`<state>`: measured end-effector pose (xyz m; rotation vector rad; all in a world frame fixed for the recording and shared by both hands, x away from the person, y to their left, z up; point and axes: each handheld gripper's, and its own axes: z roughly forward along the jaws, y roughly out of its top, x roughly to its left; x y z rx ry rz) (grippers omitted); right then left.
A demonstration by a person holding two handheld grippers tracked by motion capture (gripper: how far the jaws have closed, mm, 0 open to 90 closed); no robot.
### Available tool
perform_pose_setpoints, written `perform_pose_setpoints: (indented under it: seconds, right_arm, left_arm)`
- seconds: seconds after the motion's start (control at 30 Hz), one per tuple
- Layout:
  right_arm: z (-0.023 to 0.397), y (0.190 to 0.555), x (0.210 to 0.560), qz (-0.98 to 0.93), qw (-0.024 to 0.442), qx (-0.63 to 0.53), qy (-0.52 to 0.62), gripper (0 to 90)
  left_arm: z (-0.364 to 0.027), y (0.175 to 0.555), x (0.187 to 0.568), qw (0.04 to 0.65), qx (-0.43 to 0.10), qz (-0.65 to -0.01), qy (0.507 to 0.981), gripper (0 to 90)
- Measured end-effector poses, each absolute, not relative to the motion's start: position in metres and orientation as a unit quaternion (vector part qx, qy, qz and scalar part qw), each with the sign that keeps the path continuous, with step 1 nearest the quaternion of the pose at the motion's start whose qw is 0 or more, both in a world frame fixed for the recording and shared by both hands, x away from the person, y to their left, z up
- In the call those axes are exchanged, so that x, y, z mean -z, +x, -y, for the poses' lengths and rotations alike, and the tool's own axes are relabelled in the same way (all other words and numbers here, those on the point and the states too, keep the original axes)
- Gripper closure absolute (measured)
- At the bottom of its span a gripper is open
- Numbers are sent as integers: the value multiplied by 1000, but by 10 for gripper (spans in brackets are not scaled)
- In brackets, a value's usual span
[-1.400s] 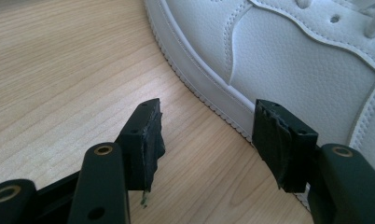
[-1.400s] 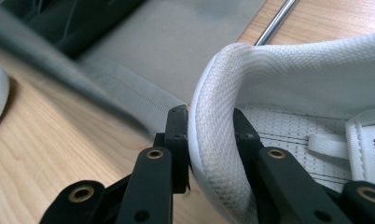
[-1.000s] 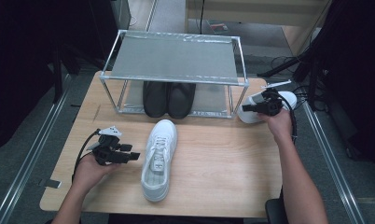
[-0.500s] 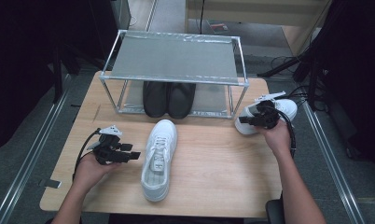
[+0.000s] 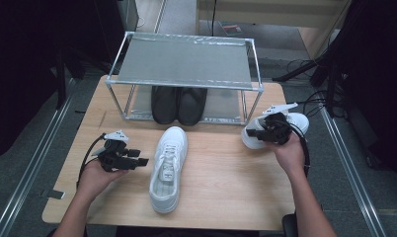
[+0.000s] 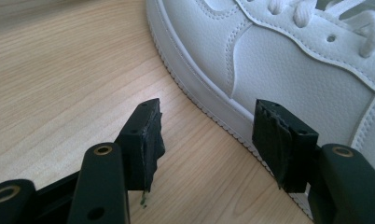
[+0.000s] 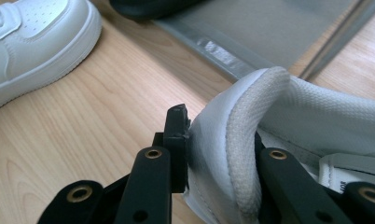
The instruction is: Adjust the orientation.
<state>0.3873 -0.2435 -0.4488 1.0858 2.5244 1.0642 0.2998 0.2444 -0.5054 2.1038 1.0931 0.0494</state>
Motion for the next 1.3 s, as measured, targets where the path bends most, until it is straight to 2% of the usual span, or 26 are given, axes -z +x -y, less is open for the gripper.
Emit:
perform_pose_setpoints:
  seconds: [0.13, 0.43, 0.93, 1.3]
  right_arm:
    - [233, 376, 444, -861, 109, -352, 351, 745]
    - [212, 352, 442, -868, 100, -350, 338, 735]
    - [172, 315, 443, -885, 65, -344, 308, 731]
    - [125, 292, 451, -905, 40, -330, 265, 734]
  left_arm:
    - [-242, 302, 505, 374, -18, -423, 825, 428]
    - [-236, 308, 503, 375, -14, -414, 830, 427]
    - [-240, 317, 499, 389, -18, -409, 825, 424]
    - [-235, 324, 499, 385, -14, -403, 830, 425]
